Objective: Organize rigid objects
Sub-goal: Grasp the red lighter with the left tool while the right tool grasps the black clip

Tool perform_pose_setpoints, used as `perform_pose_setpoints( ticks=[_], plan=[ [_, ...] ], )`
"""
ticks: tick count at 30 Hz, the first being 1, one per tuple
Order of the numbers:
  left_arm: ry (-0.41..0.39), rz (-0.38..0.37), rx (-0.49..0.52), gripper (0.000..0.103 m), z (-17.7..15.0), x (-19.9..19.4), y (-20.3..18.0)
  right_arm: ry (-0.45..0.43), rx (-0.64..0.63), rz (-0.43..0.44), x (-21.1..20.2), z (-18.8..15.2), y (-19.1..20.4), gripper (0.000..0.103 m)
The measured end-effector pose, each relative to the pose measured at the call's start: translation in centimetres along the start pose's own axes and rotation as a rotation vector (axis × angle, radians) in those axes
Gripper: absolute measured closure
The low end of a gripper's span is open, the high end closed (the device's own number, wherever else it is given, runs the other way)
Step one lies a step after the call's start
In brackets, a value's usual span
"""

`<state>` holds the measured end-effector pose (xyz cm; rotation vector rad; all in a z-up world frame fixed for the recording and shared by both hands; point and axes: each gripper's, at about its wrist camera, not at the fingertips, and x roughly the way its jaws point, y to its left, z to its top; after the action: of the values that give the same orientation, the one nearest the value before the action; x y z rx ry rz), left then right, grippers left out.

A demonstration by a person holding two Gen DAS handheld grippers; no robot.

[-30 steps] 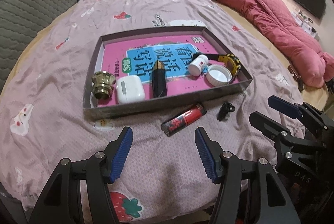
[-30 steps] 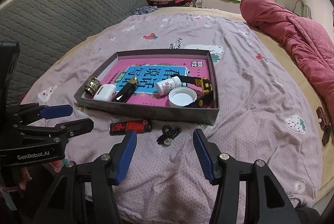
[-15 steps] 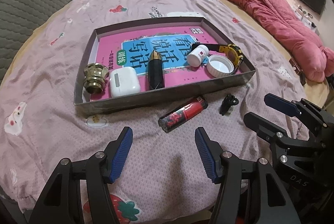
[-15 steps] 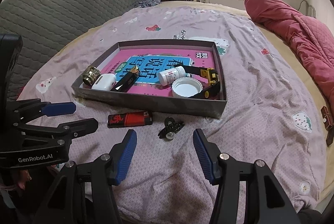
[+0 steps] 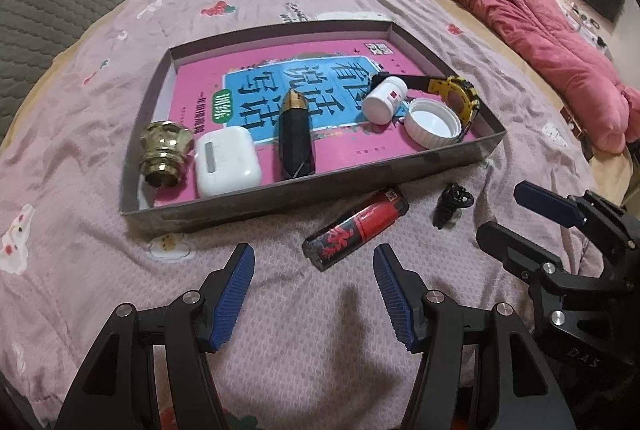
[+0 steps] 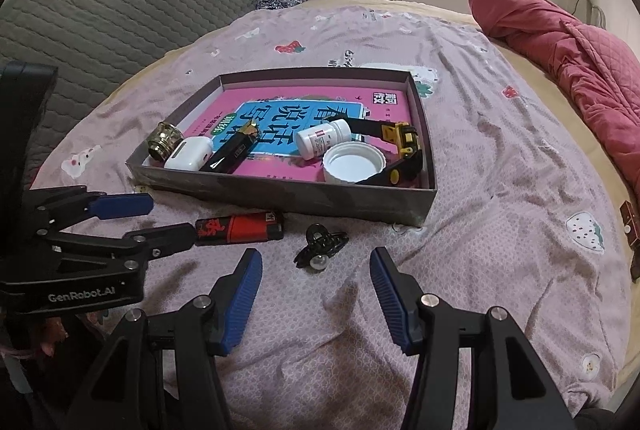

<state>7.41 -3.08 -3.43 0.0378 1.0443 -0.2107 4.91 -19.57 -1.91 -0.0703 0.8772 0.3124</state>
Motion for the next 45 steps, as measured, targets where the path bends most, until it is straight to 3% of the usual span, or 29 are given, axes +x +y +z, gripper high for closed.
perform_pose_setpoints(
  ticks=[5, 34, 39, 45],
  plan=[
    [0.011, -0.008, 0.069, 0.039, 0.3, 1.4, -0.8, 0.003, 0.005, -0.002, 0.3, 0.0, -0.3, 0.047],
    [0.038, -0.071, 0.185, 0.04, 1.2, 5.3, -2.5, 0.06, -0.008, 0.042, 3.7, 0.7, -1.1, 0.048],
    [0.027, -0.075, 0.193, 0.044, 1.1, 5.4, -2.5, 0.067, -0.006, 0.045, 4.1, 0.8, -1.1, 0.052],
    [0.015, -0.078, 0.21, 0.053, 1.2, 5.5, -2.8, 0.085, -0.013, 0.054, 4.9, 0.8, -0.8, 0.068]
  ],
)
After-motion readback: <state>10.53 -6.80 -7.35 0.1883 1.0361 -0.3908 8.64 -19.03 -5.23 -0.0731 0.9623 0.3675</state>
